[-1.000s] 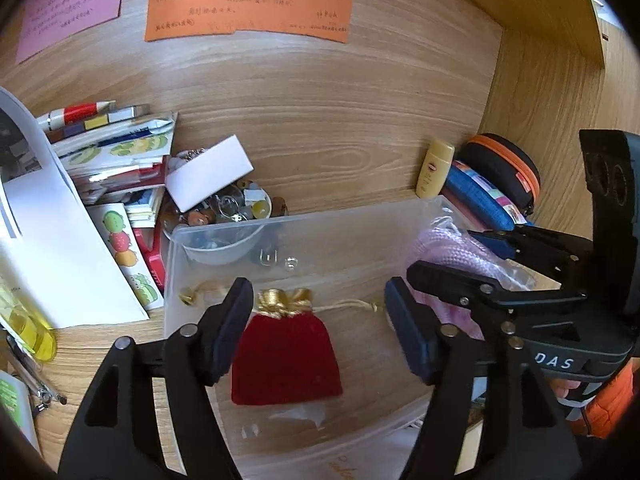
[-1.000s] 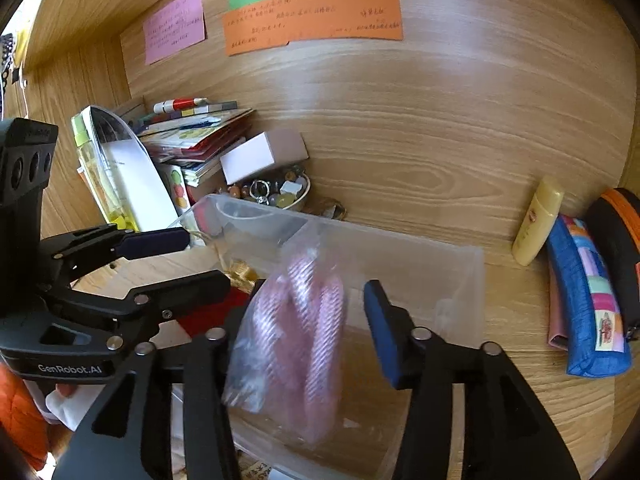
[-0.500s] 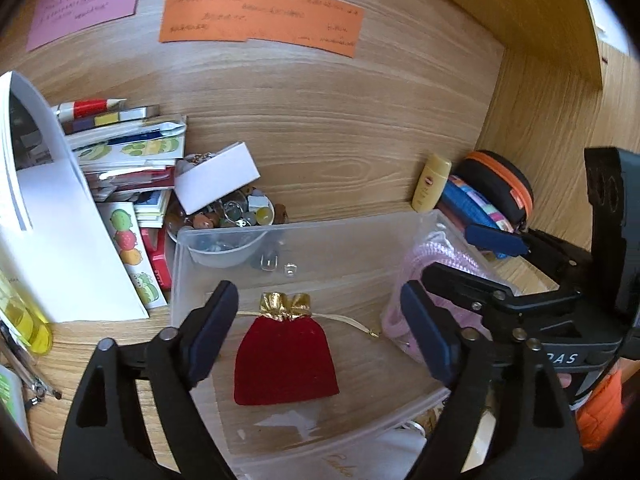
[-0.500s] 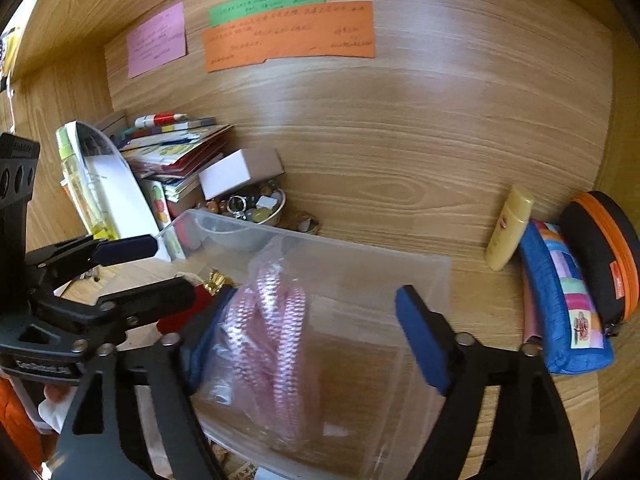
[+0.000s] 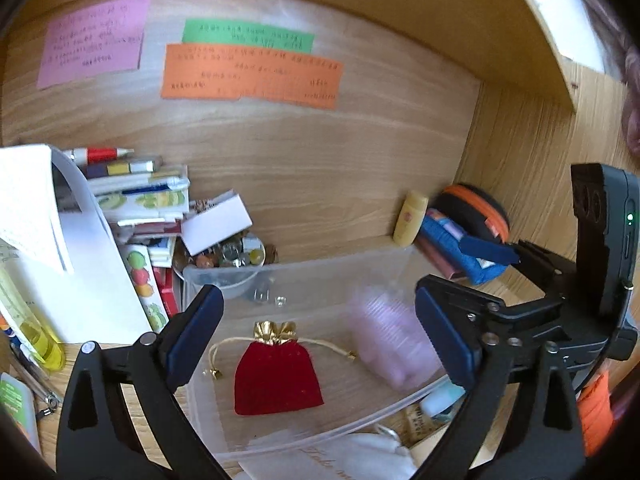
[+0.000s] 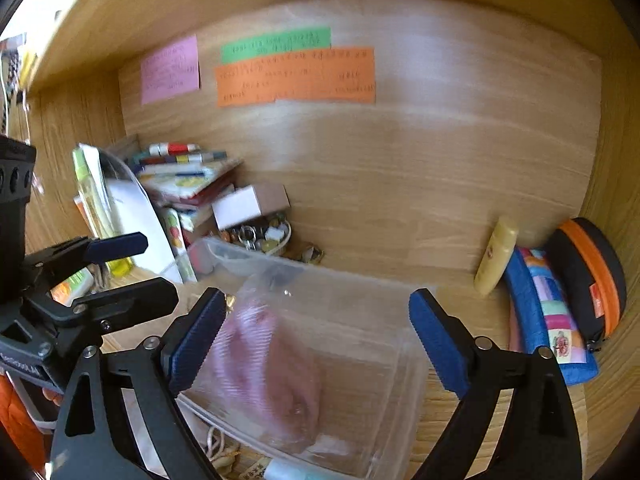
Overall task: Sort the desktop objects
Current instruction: 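Open the left tool dropping the pouch into the box while the right tool releases the rope bag, then reach the left tool to the blue card box while the right tool reaches the green bottle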
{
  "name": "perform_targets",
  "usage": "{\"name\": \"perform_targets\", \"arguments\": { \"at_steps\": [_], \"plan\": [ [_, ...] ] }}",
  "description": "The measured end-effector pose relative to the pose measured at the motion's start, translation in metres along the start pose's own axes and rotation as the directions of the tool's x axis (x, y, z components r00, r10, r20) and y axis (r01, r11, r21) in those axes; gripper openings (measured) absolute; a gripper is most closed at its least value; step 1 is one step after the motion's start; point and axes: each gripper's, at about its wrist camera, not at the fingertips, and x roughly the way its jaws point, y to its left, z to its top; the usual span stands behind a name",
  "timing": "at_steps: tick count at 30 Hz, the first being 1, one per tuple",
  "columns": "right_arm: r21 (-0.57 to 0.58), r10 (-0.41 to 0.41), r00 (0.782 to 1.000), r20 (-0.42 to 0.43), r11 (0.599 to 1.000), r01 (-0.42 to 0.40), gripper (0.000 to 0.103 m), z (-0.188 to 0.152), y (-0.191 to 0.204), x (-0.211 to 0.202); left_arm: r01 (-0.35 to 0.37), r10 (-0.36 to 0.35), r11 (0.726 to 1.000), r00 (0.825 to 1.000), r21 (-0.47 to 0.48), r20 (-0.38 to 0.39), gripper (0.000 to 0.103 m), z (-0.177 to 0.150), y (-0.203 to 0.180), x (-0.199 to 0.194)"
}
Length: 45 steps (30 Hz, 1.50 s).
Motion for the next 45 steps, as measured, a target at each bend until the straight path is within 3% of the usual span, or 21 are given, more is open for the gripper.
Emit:
{"name": "perform_targets", "arguments": {
  "at_steps": [5,12,20,26,32,40,45],
  "plan": [
    [0.057,0.045,0.999,0.021,0.997,-0.046,0.100,0.005,-0.004,-0.026,-0.031,0.030,0.999,0.999,0.027,0.032,0.098,0.002,-0.005,-0.024],
    [-0.033,-0.037,0.996,0.083,0.999,0.040,0.102,-0.009,0.011,-0.073,-0.050,0.043,0.997,0.993,0.054,0.109,0.102,-0.007,-0.009,-0.067],
    [-0.040,-0.057,0.993,0.099,0.997,0.061,0.103,-0.036,0.007,-0.105,-0.084,0.074,0.992,0.992,0.098,0.105,0.102,-0.039,-0.015,-0.094],
    [-0.029,-0.093,0.994,0.059,0.995,0.095,0.103,-0.060,-0.004,-0.112,-0.101,0.099,0.993,0.994,0.065,0.038,0.102,-0.072,-0.005,-0.097],
    [0.007,-0.137,0.990,-0.014,0.990,0.137,0.103,-0.091,-0.016,-0.114,-0.160,0.163,0.985,0.985,0.057,-0.047,0.102,-0.113,0.007,-0.108],
    [0.135,-0.145,0.972,-0.184,0.976,0.171,0.103,-0.141,-0.041,-0.102,-0.214,0.205,0.976,0.964,-0.037,-0.166,0.102,-0.151,0.031,-0.108],
    [0.179,-0.139,0.962,-0.234,0.967,0.183,0.103,-0.150,-0.055,-0.094,-0.229,0.207,0.972,0.942,-0.057,-0.263,0.102,-0.161,0.037,-0.090]
  ]
}}
